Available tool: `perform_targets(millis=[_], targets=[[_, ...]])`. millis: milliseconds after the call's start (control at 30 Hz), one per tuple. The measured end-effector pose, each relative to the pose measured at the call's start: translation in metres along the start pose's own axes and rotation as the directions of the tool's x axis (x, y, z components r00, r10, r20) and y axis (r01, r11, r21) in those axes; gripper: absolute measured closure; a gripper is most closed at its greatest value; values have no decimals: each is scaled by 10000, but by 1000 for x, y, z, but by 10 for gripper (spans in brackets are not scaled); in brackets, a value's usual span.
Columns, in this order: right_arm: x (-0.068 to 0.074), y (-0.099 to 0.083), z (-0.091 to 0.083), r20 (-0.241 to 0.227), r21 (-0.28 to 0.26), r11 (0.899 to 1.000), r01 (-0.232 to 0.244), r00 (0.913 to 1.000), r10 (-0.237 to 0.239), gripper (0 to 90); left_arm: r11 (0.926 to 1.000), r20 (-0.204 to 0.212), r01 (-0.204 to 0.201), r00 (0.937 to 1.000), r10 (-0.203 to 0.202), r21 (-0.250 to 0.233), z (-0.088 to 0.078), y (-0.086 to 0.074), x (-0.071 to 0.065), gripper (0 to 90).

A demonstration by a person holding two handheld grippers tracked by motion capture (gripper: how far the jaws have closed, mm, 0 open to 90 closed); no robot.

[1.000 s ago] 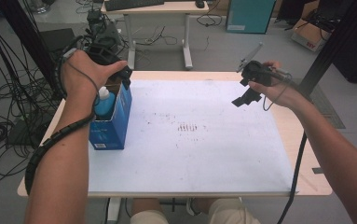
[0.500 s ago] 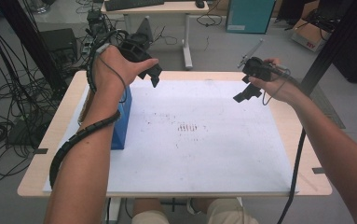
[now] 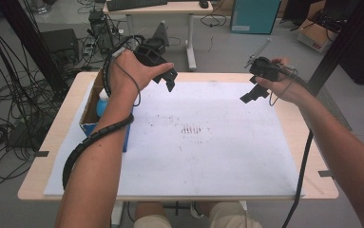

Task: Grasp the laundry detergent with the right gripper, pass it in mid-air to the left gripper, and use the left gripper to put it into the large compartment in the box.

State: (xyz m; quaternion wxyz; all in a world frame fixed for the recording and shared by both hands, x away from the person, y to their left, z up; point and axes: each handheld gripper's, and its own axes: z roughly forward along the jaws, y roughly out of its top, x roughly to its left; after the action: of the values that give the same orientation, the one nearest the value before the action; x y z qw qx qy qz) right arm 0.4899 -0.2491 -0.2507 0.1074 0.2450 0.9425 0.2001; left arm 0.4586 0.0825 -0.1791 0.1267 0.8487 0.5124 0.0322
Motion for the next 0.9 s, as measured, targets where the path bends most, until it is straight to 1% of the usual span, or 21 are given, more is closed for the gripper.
perform_targets(millis=[67,133,267,300,333,400,433,567,733,833,900], targets=[[0,1,1,7,15,10000,26,10000,-26,68,10000,90,6,10000,-6,61,2,-1,0,89],[1,2,1,27,22,10000,-20,10000,20,68,10000,79,-7,10000,6,36,3,-1,0,89],[2,3,2,-4,56,9999,86,10000,-86,68,10000,114,-3,9999,3,38,4,-3,0,89],[2,3,2,-8,69,10000,60,10000,-60,68,10000,98,-34,9999,34,24,4,-3,0,89],[2,3,3,3,67,9999,138,9999,-138,68,10000,107,-16,9999,16,48,4,-3,0,89],[4,4,3,-14,78,9999,80,10000,-80,68,10000,116,-29,9999,29,-17,3,-4,-1,89],[4,4,3,-14,41,9999,160,9999,-160,68,10000,91,-51,9999,51,-8,3,-4,-2,89],[4,4,3,-27,47,9998,194,9998,-194,68,10000,104,-62,9999,63,-49,2,-4,-3,86],[5,5,4,-21,95,9998,201,9998,-201,68,9999,112,-102,9999,103,-68,2,-5,-3,86],[6,5,4,-41,130,9998,125,9999,-124,68,9999,126,-96,9999,97,-95,1,-7,-3,85],[5,4,5,-56,154,9997,191,9998,-190,68,9999,151,-113,9998,115,-107,0,-7,-4,85]])
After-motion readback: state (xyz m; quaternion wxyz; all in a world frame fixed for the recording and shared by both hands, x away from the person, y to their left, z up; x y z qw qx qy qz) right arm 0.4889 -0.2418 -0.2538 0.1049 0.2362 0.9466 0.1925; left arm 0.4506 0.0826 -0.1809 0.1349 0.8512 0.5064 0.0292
